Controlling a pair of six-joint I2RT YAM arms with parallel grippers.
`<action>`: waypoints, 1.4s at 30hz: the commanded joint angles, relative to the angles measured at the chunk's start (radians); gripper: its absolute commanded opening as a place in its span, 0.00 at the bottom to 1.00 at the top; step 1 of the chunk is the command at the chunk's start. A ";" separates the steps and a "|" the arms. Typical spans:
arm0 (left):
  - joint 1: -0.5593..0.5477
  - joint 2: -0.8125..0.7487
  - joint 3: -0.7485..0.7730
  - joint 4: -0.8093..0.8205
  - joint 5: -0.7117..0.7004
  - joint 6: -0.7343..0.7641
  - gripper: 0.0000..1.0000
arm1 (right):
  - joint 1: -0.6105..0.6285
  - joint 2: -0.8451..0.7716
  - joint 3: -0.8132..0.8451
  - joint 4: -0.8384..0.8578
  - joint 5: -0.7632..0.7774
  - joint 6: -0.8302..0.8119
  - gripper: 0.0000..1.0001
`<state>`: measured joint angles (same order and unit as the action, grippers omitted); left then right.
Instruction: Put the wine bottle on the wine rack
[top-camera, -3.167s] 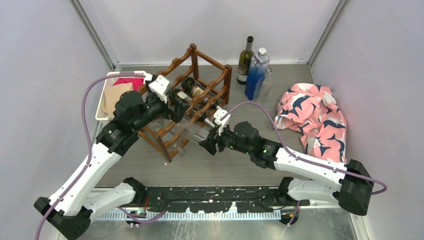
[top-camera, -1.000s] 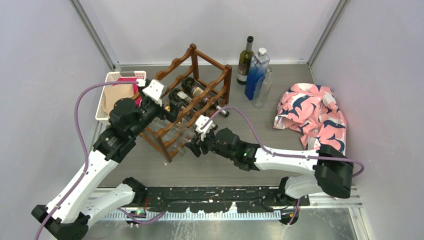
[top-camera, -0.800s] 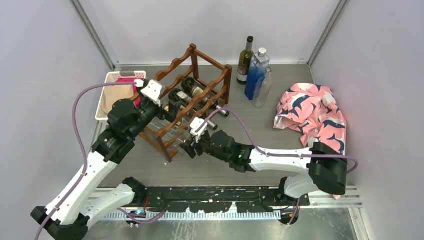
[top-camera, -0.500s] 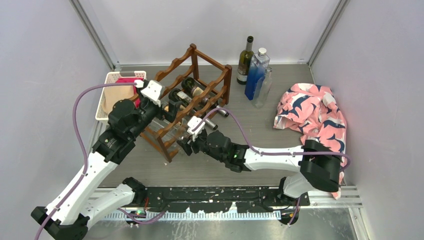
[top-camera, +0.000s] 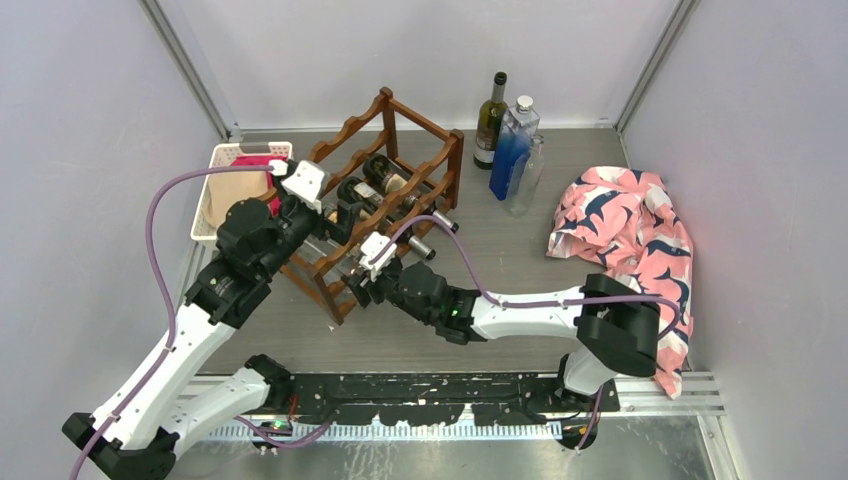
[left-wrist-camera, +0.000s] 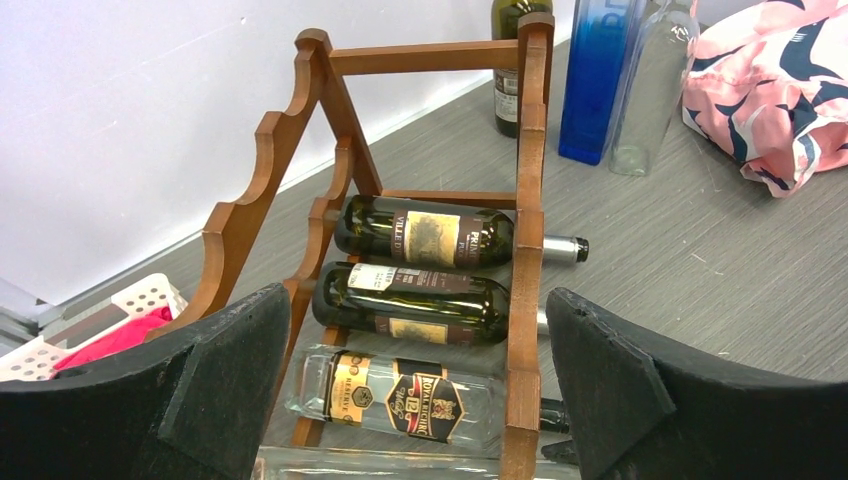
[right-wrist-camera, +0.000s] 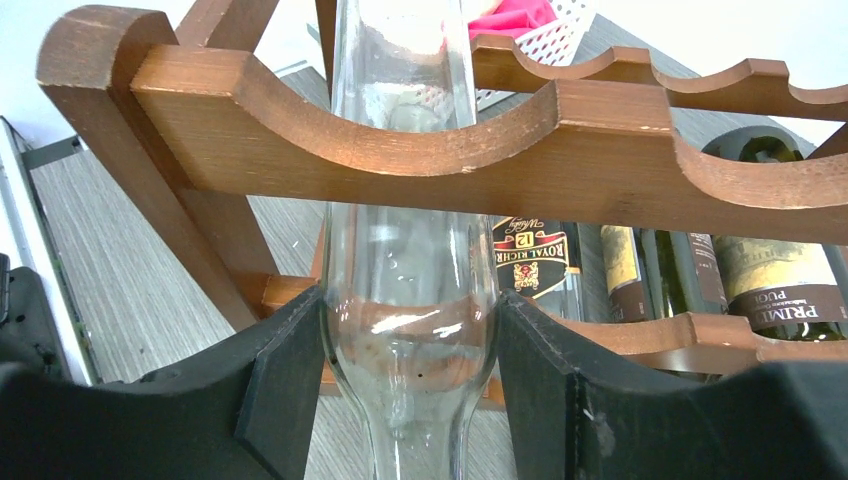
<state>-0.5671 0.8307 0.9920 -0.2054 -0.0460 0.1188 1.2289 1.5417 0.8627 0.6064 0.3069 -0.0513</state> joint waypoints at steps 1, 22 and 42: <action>0.006 -0.024 0.001 0.084 -0.021 0.021 0.98 | 0.011 0.015 0.069 0.226 0.043 -0.019 0.01; 0.006 -0.044 -0.015 0.104 -0.080 0.040 0.98 | 0.017 0.174 0.121 0.417 0.066 -0.074 0.01; 0.006 -0.050 -0.016 0.106 -0.089 0.047 0.98 | 0.018 0.297 0.185 0.541 0.116 -0.105 0.02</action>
<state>-0.5671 0.7982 0.9756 -0.1711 -0.1211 0.1513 1.2419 1.8488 0.9733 0.9451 0.3859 -0.1482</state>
